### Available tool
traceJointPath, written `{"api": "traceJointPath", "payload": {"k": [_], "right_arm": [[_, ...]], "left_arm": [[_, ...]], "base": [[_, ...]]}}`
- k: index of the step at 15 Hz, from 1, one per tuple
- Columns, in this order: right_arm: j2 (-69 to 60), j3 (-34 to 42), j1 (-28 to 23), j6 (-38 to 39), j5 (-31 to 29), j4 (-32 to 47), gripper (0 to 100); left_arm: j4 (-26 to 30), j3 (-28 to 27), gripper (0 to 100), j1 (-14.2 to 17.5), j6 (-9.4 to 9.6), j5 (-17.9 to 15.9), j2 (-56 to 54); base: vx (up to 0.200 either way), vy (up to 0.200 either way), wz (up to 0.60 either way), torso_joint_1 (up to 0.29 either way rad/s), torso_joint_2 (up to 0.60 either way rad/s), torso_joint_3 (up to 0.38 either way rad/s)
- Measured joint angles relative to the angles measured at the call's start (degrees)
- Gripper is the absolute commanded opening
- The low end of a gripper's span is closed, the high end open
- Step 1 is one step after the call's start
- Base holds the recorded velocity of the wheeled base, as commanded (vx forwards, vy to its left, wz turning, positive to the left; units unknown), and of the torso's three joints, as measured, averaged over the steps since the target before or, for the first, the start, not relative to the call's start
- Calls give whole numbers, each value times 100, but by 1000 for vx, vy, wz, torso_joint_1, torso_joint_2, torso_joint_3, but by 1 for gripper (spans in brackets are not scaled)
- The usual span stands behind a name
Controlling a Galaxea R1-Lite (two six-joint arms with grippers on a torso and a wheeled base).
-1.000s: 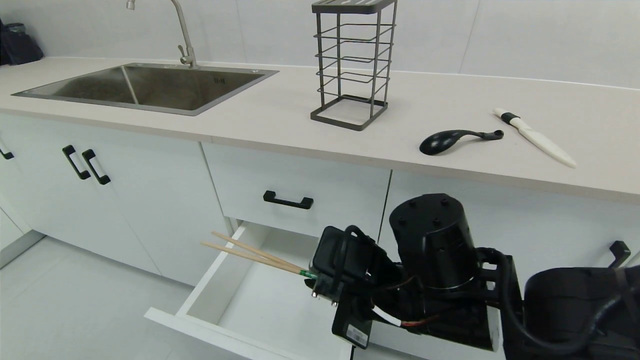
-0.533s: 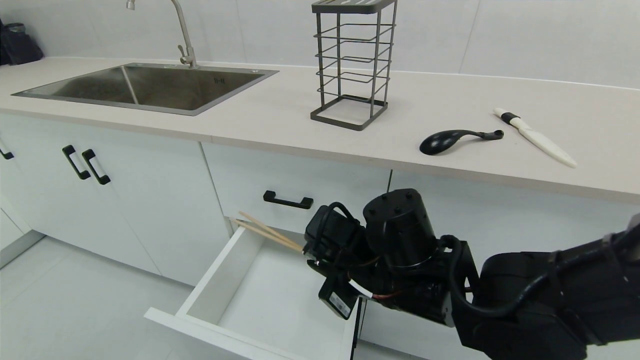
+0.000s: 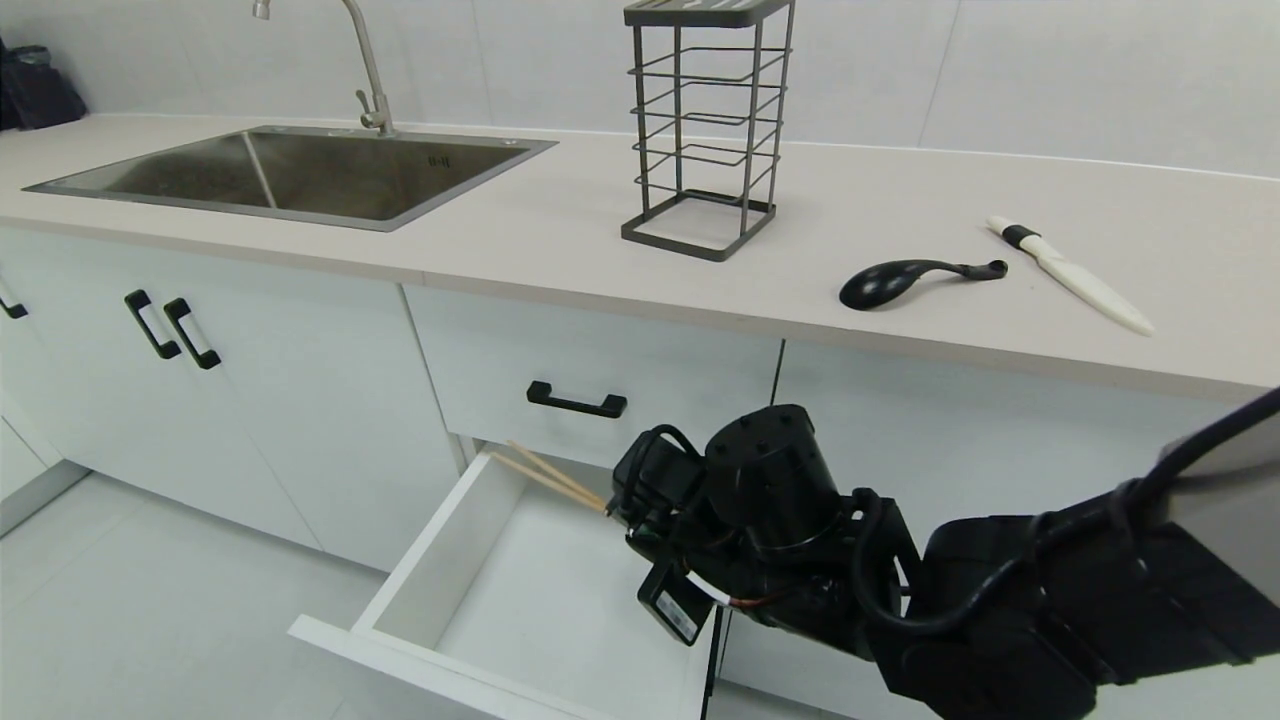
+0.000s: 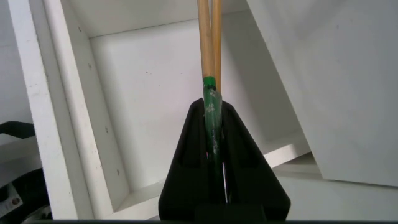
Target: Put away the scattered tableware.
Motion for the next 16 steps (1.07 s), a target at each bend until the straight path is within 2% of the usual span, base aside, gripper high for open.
{"api": "traceJointPath", "payload": {"k": [16], "right_arm": [[1284, -1059, 28, -68, -35, 347, 0]], "left_arm": [[-2, 0, 100, 1, 0, 0, 0]], "base": [[0, 0, 0, 0, 0, 0]]}}
